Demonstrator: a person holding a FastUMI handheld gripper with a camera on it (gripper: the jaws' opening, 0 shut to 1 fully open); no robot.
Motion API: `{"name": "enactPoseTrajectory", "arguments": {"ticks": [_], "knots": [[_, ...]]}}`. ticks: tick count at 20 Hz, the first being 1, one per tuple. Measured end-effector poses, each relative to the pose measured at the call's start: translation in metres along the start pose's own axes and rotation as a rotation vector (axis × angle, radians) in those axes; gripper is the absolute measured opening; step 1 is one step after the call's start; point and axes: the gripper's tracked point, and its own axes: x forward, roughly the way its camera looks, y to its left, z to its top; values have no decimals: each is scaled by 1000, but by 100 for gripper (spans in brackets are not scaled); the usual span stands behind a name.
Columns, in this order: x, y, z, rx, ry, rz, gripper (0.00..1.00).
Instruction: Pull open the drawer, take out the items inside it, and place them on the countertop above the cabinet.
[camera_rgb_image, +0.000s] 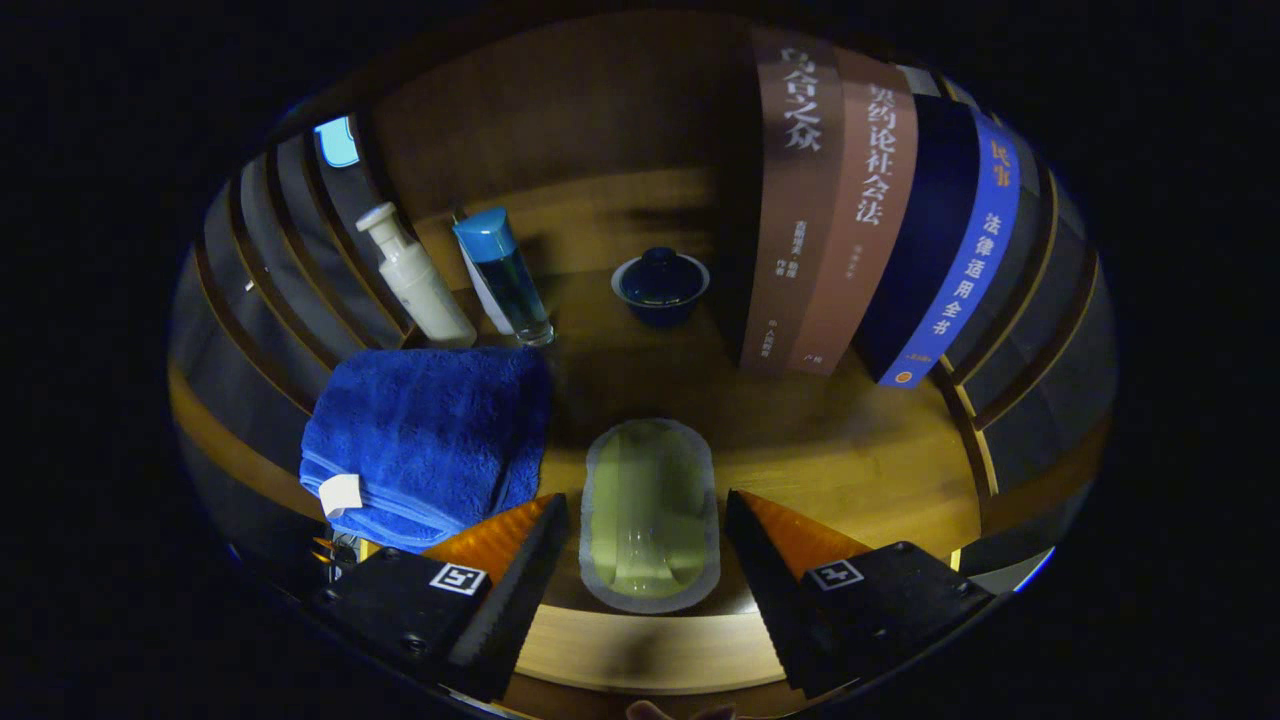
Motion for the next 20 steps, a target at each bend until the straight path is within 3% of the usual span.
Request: {"name": "enactPoseTrajectory", "arguments": {"ticks": [6,12,17,20], "knots": [[-49,11,4,-8,-198,31,100],[-133,9,6,-42,-532,0,100],[-193,12,-34,6,-709,21,99],[-211,5,-78,16,-719,12,100]]}}
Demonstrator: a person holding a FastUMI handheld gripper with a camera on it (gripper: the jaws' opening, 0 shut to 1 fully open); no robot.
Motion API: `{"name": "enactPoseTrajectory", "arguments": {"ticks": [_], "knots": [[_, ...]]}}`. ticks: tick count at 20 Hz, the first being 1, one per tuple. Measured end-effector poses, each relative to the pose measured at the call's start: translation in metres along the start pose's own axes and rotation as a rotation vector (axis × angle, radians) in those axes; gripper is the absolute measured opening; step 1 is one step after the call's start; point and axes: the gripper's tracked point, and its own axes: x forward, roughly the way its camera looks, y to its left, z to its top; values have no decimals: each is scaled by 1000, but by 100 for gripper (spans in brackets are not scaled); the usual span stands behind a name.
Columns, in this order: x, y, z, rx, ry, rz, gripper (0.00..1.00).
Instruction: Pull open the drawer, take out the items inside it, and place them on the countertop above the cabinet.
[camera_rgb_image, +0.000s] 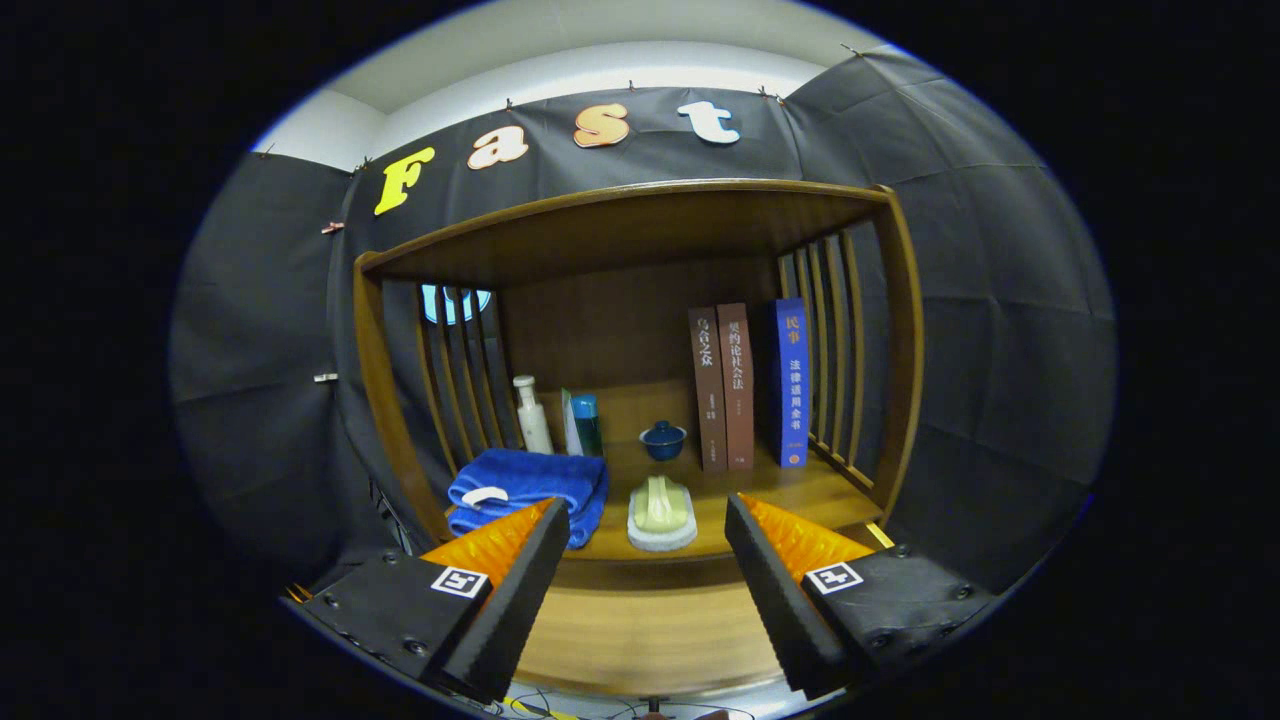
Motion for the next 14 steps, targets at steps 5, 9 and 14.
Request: {"name": "enactPoseTrajectory", "arguments": {"ticks": [5,9,14], "knots": [[-62,-17,-35,37,-46,-1,99],[-88,-22,-66,4,-79,-12,99],[-104,2,-101,-78,-99,31,99]]}}
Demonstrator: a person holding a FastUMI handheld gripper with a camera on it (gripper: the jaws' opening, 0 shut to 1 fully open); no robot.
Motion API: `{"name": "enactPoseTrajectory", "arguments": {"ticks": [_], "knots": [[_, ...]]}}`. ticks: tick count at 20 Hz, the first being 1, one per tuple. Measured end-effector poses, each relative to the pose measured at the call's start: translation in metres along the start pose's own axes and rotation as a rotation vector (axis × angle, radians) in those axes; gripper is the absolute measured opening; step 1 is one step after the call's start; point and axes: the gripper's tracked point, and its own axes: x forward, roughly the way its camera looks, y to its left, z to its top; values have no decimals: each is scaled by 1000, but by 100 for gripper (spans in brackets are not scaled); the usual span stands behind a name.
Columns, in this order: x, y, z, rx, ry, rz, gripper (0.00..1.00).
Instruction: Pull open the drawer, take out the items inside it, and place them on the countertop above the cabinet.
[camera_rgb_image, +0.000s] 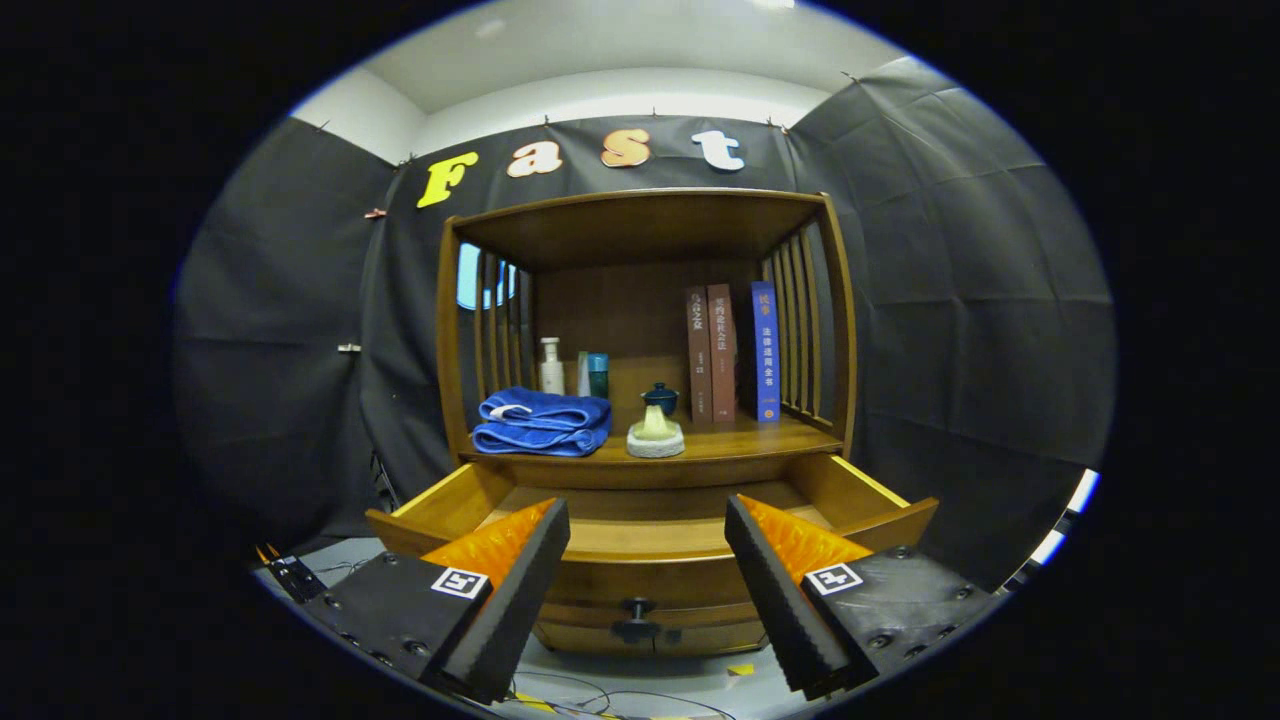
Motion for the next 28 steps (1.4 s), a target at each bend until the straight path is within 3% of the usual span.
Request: {"name": "enactPoseTrajectory", "arguments": {"ticks": [5,12,28], "knots": [[8,15,-57,48,75,21,99],[32,0,-113,43,204,-36,100],[53,-7,-91,22,172,-51,99]]}}
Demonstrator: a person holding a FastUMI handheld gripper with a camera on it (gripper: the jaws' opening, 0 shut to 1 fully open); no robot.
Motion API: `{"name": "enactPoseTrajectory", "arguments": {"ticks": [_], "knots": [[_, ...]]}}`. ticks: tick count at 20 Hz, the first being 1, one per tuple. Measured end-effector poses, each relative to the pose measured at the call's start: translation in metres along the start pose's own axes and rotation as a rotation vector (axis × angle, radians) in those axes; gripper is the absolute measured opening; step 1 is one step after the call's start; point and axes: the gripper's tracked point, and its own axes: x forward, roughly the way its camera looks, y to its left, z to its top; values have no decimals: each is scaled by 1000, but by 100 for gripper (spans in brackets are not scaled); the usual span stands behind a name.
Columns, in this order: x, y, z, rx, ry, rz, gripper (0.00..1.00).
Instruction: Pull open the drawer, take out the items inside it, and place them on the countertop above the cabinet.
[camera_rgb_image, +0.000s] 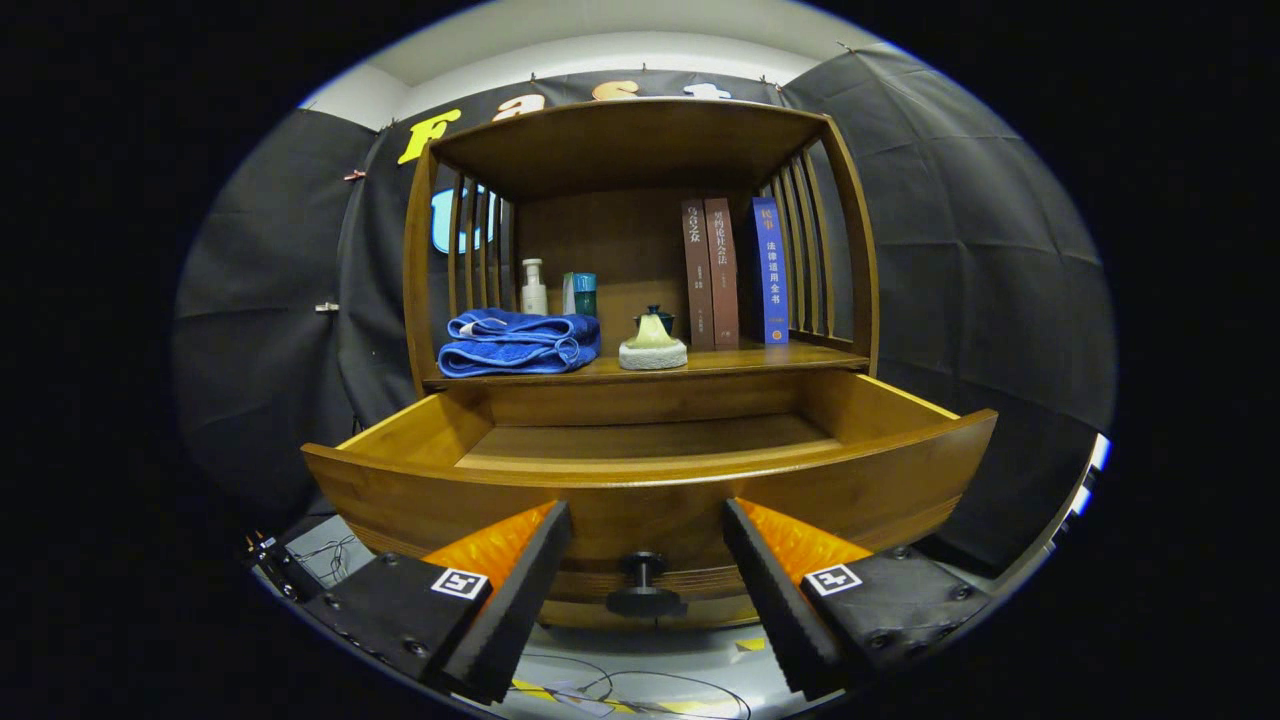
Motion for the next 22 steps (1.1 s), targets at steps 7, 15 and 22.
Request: {"name": "enactPoseTrajectory", "arguments": {"ticks": [7,15,22], "knots": [[34,0,16,25,9,2,100],[73,2,21,-6,30,20,99],[104,1,26,-18,36,15,99]]}}
